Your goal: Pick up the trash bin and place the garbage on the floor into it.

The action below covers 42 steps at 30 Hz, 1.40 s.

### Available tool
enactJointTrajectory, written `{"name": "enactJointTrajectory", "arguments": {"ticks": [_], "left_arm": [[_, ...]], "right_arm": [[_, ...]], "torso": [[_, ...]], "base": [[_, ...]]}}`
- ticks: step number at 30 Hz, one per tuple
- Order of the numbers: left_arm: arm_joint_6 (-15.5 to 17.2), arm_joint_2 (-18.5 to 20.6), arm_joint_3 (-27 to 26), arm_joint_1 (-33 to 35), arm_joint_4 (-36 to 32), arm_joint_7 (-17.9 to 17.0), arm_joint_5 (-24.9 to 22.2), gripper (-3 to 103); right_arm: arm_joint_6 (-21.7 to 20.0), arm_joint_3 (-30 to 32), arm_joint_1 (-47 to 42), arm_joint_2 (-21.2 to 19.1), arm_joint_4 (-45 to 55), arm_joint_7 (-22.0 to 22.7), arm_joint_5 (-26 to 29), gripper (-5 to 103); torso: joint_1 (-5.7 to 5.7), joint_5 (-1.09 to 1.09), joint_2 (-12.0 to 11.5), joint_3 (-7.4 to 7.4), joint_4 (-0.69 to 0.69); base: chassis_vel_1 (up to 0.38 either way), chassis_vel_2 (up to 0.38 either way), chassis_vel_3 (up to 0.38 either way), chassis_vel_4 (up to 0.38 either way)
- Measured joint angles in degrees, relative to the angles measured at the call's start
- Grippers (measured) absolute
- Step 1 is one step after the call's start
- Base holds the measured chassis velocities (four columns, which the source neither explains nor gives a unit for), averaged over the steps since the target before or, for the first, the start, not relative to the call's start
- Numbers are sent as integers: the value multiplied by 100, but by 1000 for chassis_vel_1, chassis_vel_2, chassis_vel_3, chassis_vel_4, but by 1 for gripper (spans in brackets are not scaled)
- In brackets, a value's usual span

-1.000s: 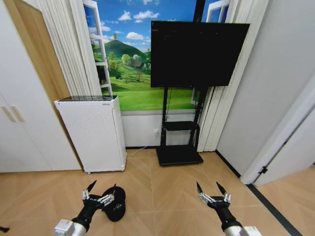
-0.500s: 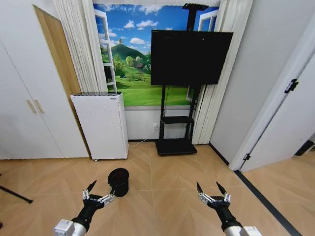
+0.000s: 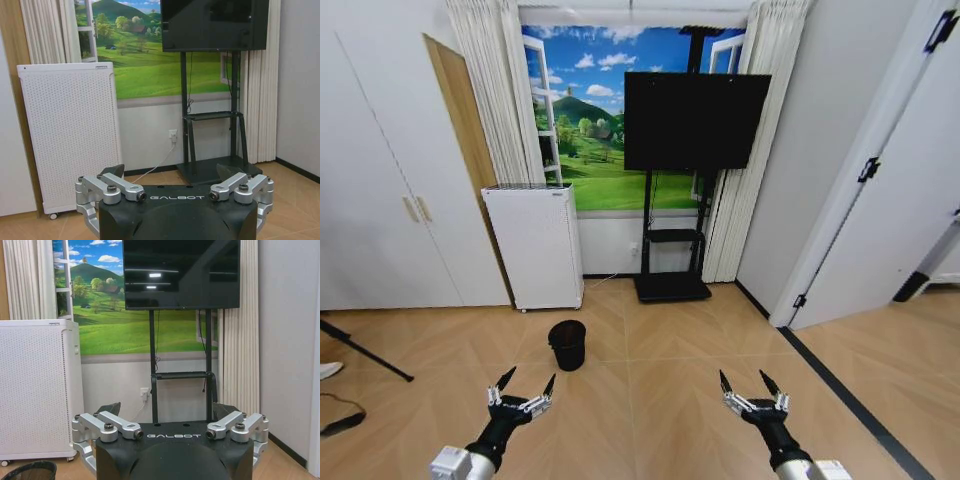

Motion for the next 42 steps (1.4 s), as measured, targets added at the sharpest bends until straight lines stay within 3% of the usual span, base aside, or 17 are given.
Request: {"name": "enactJointTrajectory", "arguments": {"ticks": [23, 42], "left_arm": [[0, 0, 0, -1, 0, 0, 0, 100], [0, 0, 0, -1, 0, 0, 1, 100]], "right_arm": [[0, 0, 2, 0, 0, 0, 0, 100], [0, 0, 2, 0, 0, 0, 0, 100]], "torso": [[3, 0, -3, 1, 0], [2, 0, -2, 1, 0]], "base": [[-12, 12, 12, -8], [72, -79, -83, 77]]}}
